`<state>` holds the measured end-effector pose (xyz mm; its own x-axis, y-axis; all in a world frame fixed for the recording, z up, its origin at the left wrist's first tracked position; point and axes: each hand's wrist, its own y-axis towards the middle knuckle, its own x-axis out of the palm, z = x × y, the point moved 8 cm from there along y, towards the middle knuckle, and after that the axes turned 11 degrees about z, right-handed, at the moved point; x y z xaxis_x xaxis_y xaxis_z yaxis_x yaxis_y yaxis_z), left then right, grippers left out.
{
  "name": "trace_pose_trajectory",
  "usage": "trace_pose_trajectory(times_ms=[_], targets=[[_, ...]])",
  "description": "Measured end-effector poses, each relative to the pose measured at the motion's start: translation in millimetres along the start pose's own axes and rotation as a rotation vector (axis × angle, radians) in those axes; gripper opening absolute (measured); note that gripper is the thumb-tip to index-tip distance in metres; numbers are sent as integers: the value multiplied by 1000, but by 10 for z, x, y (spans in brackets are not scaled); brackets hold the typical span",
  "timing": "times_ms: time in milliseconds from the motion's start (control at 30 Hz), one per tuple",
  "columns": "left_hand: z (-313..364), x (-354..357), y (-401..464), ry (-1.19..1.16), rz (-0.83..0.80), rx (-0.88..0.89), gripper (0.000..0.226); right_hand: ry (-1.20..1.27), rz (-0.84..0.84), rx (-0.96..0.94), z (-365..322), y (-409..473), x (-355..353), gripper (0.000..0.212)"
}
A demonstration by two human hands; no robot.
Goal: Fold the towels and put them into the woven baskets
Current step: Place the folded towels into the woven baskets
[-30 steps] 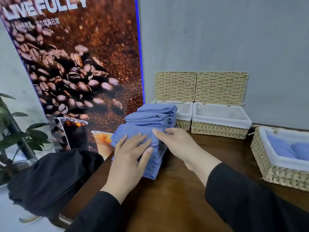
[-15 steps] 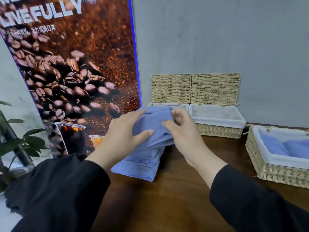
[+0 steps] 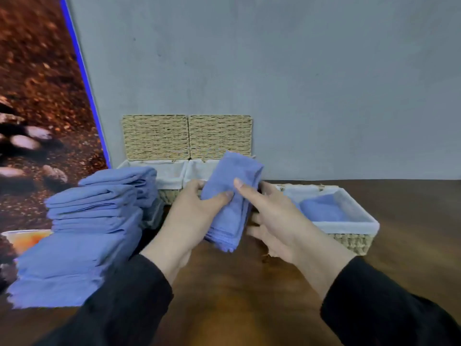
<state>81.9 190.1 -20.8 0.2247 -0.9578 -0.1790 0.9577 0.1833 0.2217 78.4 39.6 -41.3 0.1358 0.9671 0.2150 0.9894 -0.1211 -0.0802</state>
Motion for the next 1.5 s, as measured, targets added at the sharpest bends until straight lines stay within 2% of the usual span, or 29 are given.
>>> trace_pose_trajectory(times_ms=[100,167,267,433,533,567,633,700,767,867,933,1033,1367,1433,1500], targets=[[-66,508,-118,-118,-42,42,8,-48,165,-79,-134,46,-620,40],[-173,529,-132,-118,18,93,12,-59,191,-113,-319,73,-886,32],[-565,774,-70,-57,34,109,14,-149,206,-91,-512,340,-1389,30],[-866,948,79,42,-23,127,25,-276,181,95,-348,761,-1563,31],[-911,1027,162,86,-46,160,30,-579,136,120,-177,877,-1518,34],[-925,1050,174,100,-56,171,31,-788,154,73,-194,900,-1532,37],[-945,1092,193,129,-72,193,35,-1197,247,-145,-375,978,-1586,59],[-941,1138,217,139,-94,214,37,-1234,303,-413,-654,943,-1525,75],[-914,1203,222,142,-131,230,40,-1234,76,-553,-764,866,-1313,75],[-895,1327,210,122,-217,227,50,-1461,-238,-380,-510,898,-1207,93],[-895,1400,199,99,-280,217,53,-1579,-329,-256,-324,954,-1244,95],[-914,1485,183,97,-346,202,57,-1611,-418,-152,-128,996,-1281,92],[-948,1515,195,126,-375,185,56,-1675,-488,-95,43,1036,-1263,84],[-898,1452,168,181,-332,246,55,-1653,-434,-111,-19,1010,-1236,79],[-798,1326,107,248,-272,314,51,-1541,-286,-246,-206,998,-1146,56]])
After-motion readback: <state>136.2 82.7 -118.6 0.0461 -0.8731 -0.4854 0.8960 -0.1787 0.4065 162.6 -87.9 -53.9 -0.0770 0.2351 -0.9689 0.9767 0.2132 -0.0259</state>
